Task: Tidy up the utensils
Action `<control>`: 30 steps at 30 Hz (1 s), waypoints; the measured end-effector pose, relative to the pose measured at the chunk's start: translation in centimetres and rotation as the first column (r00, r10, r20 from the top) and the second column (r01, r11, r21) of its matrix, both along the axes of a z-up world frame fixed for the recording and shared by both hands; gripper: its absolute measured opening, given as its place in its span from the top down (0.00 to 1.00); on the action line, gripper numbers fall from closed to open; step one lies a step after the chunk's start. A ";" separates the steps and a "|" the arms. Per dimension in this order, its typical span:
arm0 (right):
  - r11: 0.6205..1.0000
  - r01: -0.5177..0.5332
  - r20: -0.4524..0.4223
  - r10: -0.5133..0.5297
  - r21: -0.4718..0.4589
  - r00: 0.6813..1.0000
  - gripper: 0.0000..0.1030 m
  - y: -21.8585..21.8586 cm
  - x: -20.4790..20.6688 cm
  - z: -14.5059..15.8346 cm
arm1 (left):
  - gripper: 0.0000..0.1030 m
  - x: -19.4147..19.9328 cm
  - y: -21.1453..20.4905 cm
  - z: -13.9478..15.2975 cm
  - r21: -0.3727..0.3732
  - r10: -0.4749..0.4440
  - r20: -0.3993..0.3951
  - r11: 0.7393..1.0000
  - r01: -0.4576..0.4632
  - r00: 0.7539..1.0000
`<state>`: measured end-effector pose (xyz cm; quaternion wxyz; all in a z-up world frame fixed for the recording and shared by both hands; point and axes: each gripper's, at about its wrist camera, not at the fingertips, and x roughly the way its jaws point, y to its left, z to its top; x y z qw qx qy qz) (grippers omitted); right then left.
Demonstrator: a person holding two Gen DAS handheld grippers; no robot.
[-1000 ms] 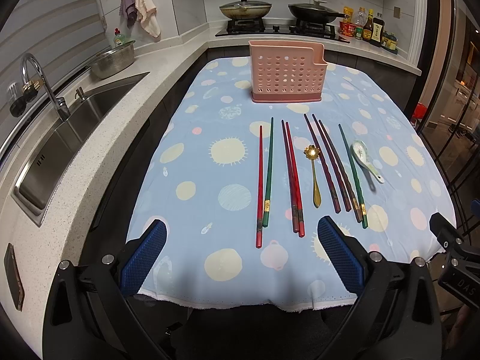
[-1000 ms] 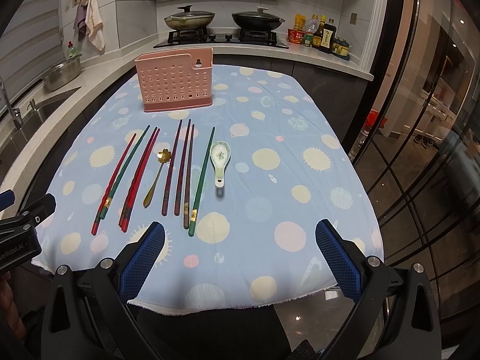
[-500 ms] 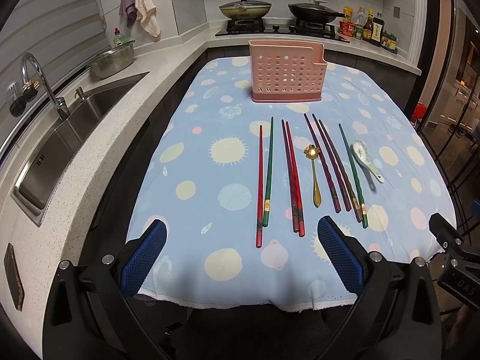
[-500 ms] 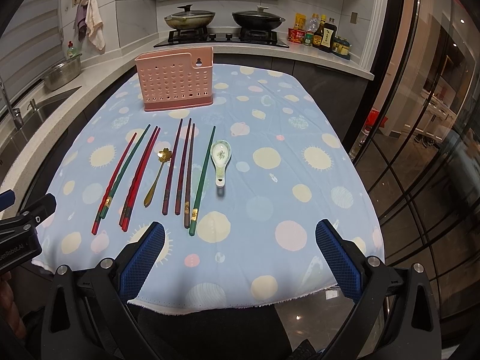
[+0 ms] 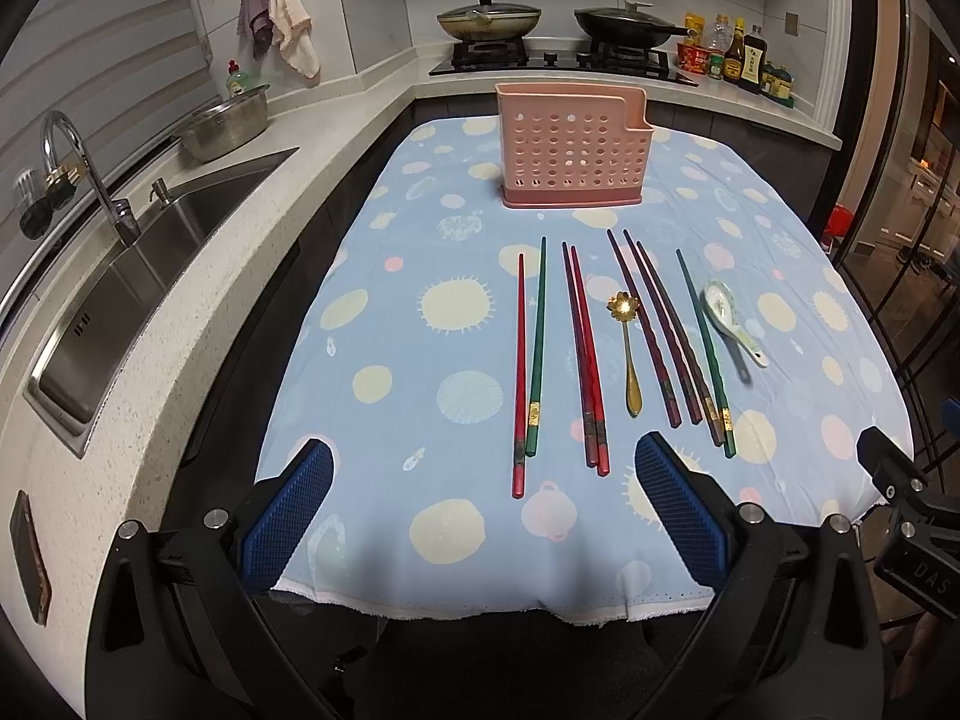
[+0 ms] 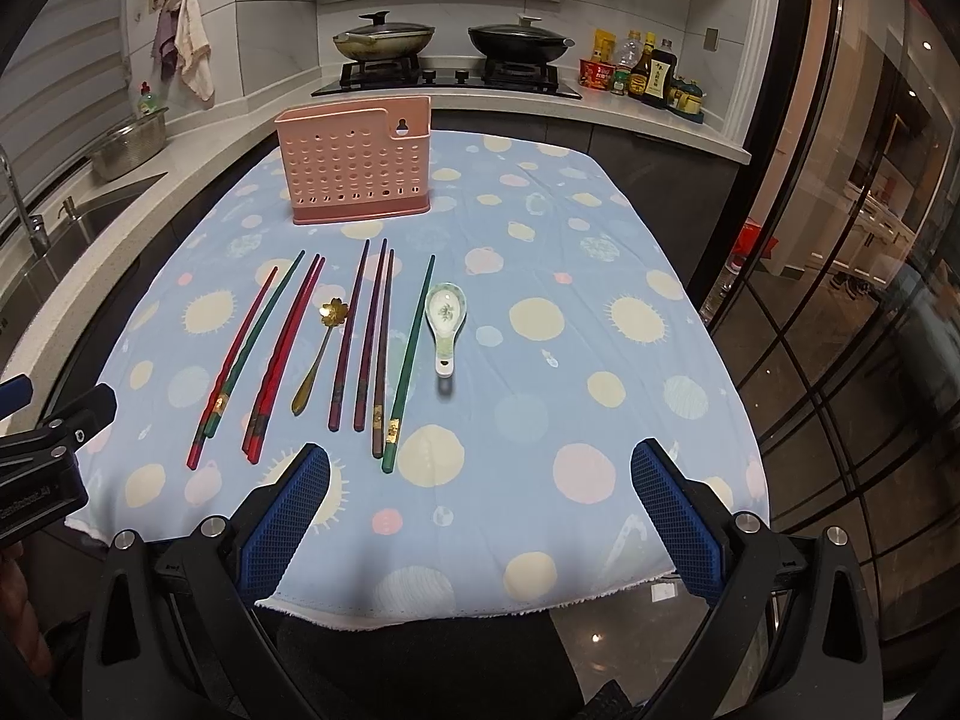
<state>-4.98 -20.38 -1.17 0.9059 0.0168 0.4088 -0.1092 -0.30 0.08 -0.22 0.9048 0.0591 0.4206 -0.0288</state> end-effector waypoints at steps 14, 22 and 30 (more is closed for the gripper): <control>1.000 -0.003 -0.001 0.003 0.003 1.000 0.06 -0.3 -0.2 0.9 | 0.07 0.0 0.0 0.1 0.001 0.001 -0.002 1.000 -0.001 1.000; 1.000 -0.003 -0.001 0.003 0.003 1.000 0.06 -0.2 -0.2 0.9 | 0.07 0.0 -0.1 0.2 0.001 -0.001 -0.001 1.000 0.001 1.000; 1.000 -0.002 -0.002 0.002 0.003 1.000 0.06 -0.2 -0.2 0.9 | 0.07 0.0 -0.3 0.3 0.002 -0.002 -0.001 1.000 0.002 1.000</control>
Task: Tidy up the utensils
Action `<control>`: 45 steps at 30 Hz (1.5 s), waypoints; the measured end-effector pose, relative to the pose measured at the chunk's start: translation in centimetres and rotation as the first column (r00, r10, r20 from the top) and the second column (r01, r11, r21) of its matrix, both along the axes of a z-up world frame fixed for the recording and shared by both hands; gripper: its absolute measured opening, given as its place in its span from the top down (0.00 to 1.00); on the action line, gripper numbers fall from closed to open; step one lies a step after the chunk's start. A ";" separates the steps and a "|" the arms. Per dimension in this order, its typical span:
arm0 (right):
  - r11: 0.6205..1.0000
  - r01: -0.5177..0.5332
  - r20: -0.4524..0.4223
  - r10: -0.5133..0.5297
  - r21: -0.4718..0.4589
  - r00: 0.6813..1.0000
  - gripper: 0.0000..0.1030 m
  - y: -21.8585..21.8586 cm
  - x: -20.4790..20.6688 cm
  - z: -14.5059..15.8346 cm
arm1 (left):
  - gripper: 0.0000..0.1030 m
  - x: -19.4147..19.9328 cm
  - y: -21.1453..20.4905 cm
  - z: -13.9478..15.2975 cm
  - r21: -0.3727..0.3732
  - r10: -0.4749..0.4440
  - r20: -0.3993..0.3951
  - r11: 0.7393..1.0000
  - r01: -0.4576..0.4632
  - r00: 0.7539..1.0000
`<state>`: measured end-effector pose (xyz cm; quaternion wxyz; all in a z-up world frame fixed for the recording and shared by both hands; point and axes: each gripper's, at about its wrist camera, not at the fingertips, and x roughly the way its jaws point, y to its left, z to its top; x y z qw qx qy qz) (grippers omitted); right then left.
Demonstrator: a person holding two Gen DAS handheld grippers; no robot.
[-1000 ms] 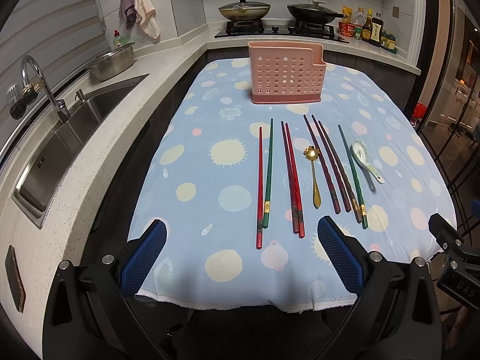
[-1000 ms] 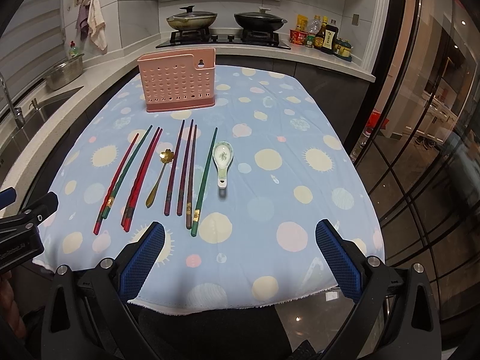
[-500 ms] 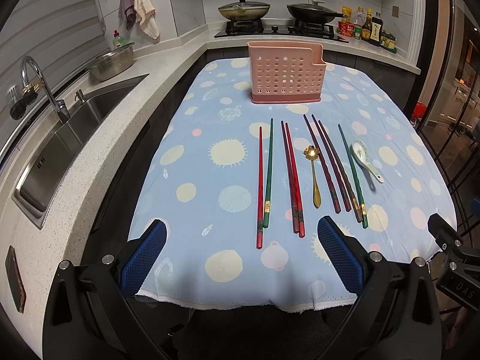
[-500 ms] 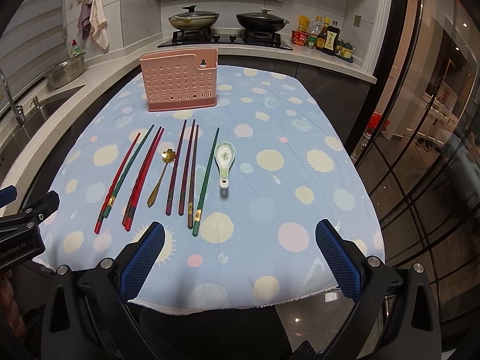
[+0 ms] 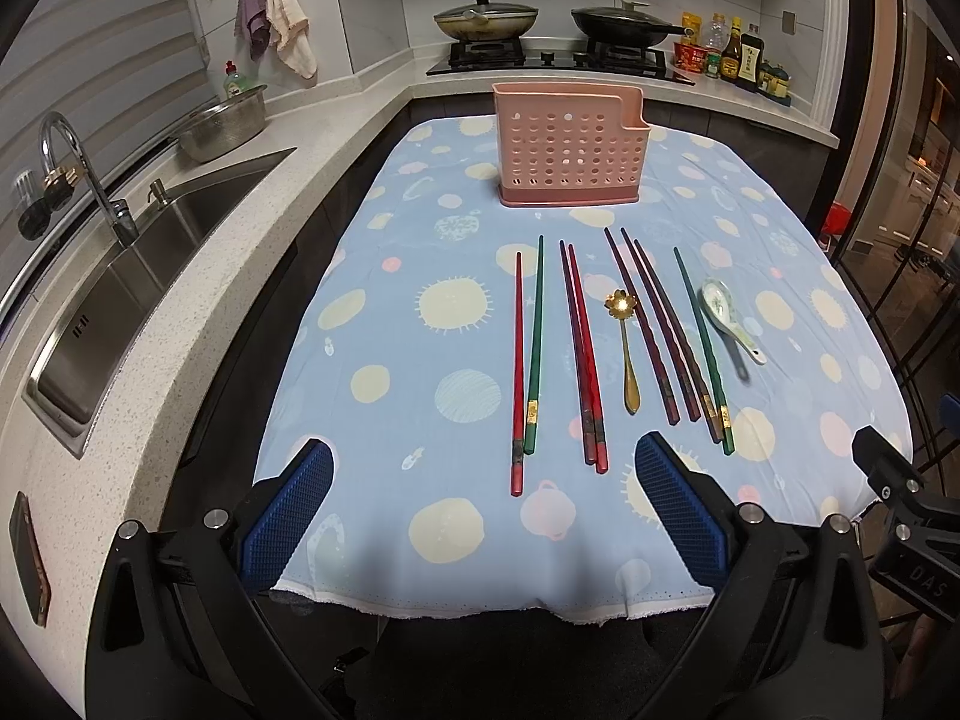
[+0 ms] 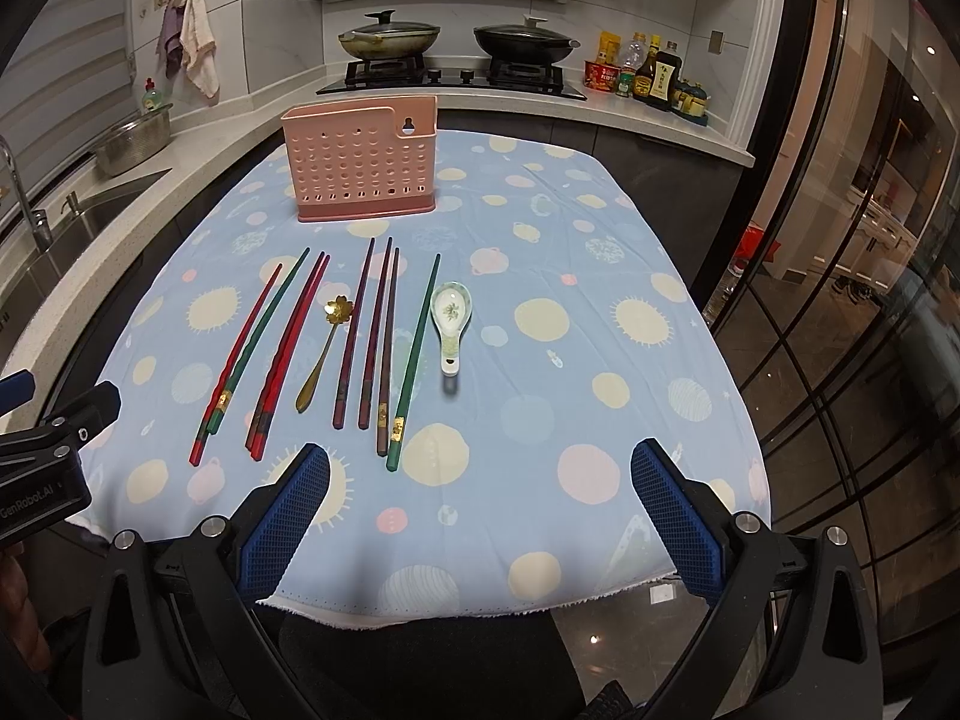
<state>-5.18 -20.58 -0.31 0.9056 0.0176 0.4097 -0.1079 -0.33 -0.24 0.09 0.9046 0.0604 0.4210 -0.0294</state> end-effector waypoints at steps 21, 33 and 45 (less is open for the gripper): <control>1.000 -0.001 -0.004 0.001 0.001 1.000 0.06 0.0 -0.1 -0.2 | 0.07 -0.1 -0.4 -0.5 -0.003 -0.016 -0.006 1.000 0.016 1.000; 1.000 0.014 -0.031 -0.014 0.022 0.999 0.06 -1.0 1.0 -1.0 | 0.07 1.1 -0.3 -1.4 -0.005 -0.012 -0.050 1.000 0.012 0.999; 0.999 0.034 -0.061 -0.032 0.041 0.998 0.07 -2.8 6.1 -2.9 | 0.07 6.0 1.1 -4.3 -0.027 0.013 -0.111 0.999 -0.016 0.994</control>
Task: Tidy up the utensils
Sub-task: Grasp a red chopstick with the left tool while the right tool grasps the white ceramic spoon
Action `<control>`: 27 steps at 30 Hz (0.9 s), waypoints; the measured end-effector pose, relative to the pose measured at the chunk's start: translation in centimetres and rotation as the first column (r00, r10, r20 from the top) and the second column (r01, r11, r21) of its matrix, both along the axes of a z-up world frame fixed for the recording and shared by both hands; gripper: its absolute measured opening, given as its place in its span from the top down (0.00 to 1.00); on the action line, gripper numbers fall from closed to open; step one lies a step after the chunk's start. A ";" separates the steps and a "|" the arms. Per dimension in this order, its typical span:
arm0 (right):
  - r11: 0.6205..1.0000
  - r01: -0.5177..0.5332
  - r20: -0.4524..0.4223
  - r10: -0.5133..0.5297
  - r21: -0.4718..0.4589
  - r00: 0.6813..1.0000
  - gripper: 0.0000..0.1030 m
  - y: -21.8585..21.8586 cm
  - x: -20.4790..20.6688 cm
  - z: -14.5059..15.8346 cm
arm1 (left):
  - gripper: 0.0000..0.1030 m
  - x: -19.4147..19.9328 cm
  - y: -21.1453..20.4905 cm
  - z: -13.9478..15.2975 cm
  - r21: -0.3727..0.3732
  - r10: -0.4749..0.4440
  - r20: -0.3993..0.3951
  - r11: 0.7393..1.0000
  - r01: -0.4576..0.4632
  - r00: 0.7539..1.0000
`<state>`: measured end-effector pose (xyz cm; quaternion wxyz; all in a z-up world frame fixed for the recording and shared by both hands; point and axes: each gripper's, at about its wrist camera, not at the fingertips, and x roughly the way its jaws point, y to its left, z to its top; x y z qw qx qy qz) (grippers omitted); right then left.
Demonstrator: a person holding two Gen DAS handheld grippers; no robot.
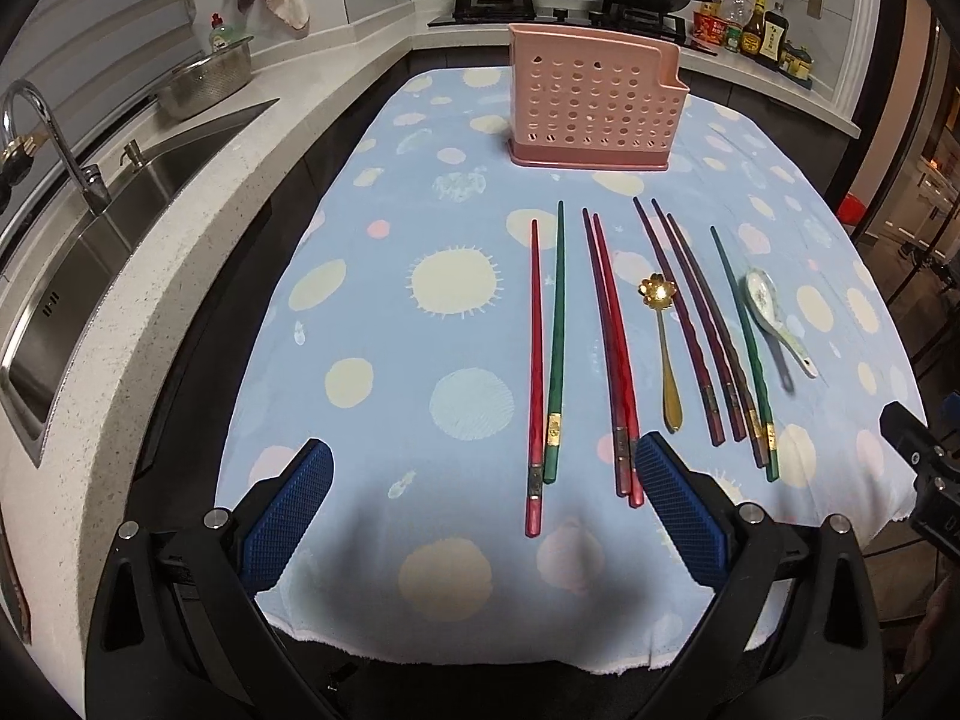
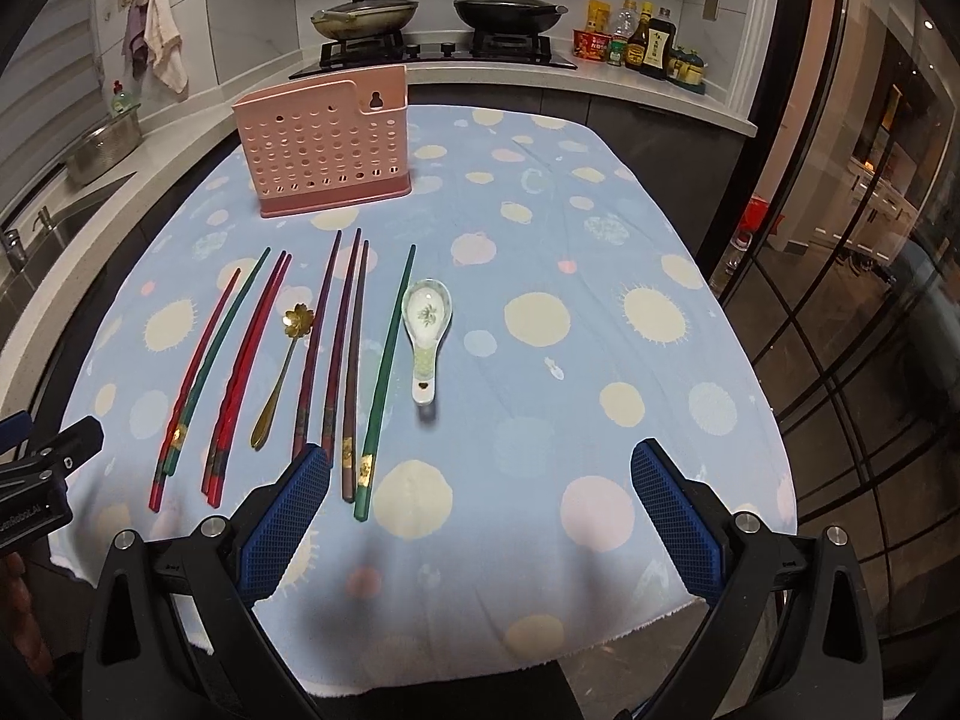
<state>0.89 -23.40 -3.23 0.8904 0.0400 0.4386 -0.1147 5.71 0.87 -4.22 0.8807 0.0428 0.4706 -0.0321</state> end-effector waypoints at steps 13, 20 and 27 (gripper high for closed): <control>0.999 -0.009 -0.062 0.011 0.040 0.998 0.25 -0.6 6.7 -2.9 | 0.21 5.5 0.3 -5.0 0.002 -0.039 -0.098 0.999 0.040 0.994; 0.999 0.001 -0.100 0.004 0.048 0.995 0.25 -0.8 7.4 -4.1 | 0.32 5.8 0.5 -6.7 -0.027 -0.060 -0.138 0.998 0.057 0.989; 0.999 0.002 -0.111 0.003 0.046 0.994 0.26 -0.6 7.6 -4.3 | 0.44 4.4 0.5 -7.0 -0.037 -0.092 -0.162 0.995 0.087 0.983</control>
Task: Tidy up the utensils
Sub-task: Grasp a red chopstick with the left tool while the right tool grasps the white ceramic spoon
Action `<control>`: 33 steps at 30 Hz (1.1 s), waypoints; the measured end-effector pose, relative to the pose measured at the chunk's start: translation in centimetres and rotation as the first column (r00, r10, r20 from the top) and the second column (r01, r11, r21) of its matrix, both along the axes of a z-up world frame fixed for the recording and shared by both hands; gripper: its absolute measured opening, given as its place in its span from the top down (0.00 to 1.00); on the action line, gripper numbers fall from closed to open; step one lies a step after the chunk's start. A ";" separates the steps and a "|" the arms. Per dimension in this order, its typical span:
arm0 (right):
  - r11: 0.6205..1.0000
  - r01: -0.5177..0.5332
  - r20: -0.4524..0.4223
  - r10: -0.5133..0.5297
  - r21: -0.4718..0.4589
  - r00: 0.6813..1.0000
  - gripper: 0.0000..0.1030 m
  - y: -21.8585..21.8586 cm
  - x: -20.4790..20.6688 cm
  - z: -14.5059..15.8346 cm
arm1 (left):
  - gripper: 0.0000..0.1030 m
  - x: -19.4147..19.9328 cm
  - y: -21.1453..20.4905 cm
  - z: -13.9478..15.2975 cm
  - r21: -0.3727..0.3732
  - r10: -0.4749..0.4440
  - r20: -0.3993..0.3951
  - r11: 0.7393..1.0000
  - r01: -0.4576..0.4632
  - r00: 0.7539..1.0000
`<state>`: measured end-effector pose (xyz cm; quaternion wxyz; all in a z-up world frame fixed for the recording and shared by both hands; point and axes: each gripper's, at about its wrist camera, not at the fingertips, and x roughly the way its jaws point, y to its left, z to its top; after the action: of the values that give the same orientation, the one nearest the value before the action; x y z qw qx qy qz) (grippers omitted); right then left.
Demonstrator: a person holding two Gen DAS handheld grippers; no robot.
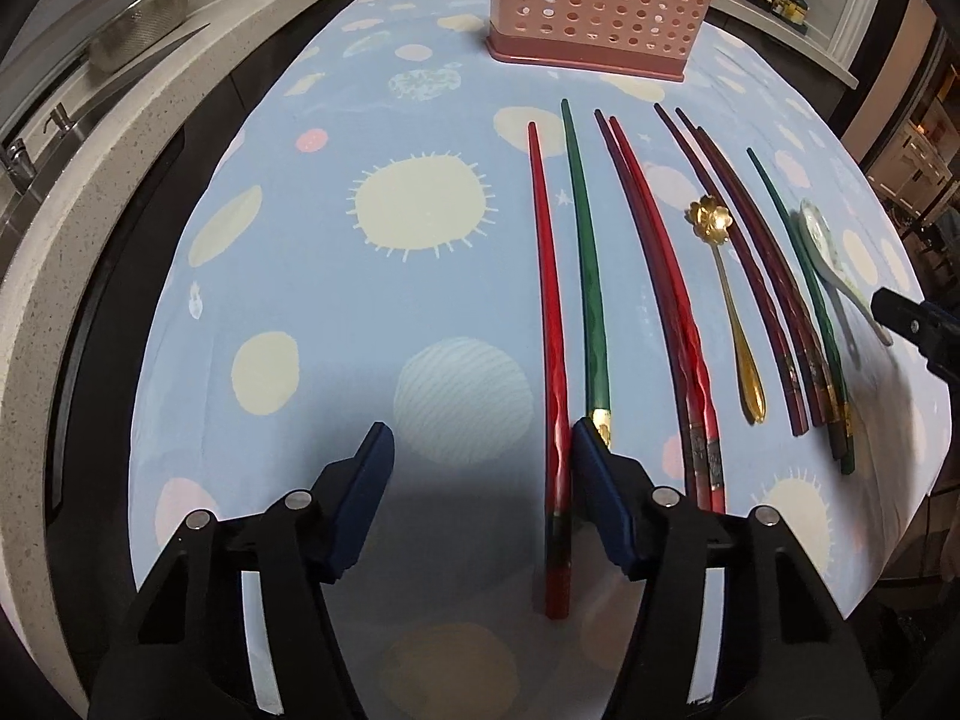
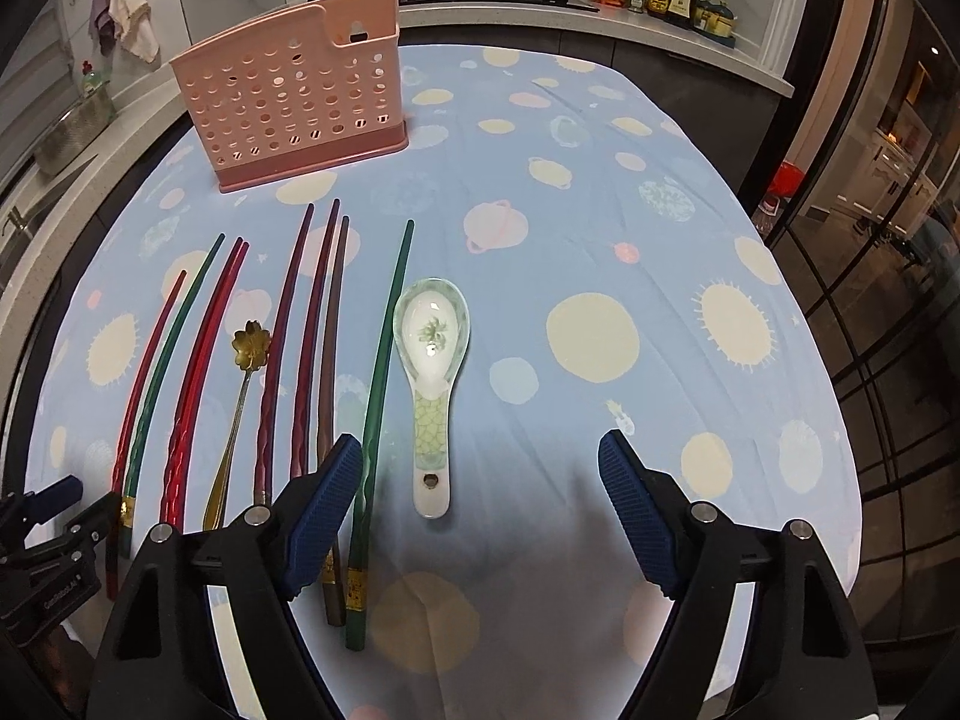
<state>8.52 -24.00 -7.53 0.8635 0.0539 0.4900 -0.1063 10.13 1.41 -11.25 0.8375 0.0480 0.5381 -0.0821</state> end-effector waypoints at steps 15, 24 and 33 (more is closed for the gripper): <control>0.999 -0.016 -0.022 0.016 0.029 1.000 0.46 0.4 0.6 -0.5 | 0.81 -2.1 1.3 0.4 -0.082 -0.022 -0.051 0.996 0.018 0.998; 0.999 -0.015 -0.027 0.016 0.047 1.000 0.59 0.2 0.8 -0.7 | 0.93 -2.5 1.1 0.5 -0.103 -0.044 -0.055 0.994 0.038 0.998; 0.991 0.026 -0.023 -0.023 0.129 0.999 0.71 -1.5 1.6 -1.1 | 0.93 -0.5 0.5 0.3 -0.093 -0.038 -0.023 0.995 0.035 0.999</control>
<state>10.12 -25.55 -8.67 0.8516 0.1146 0.5043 -0.0853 9.65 1.93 -10.94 0.8305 0.0179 0.5430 -0.1228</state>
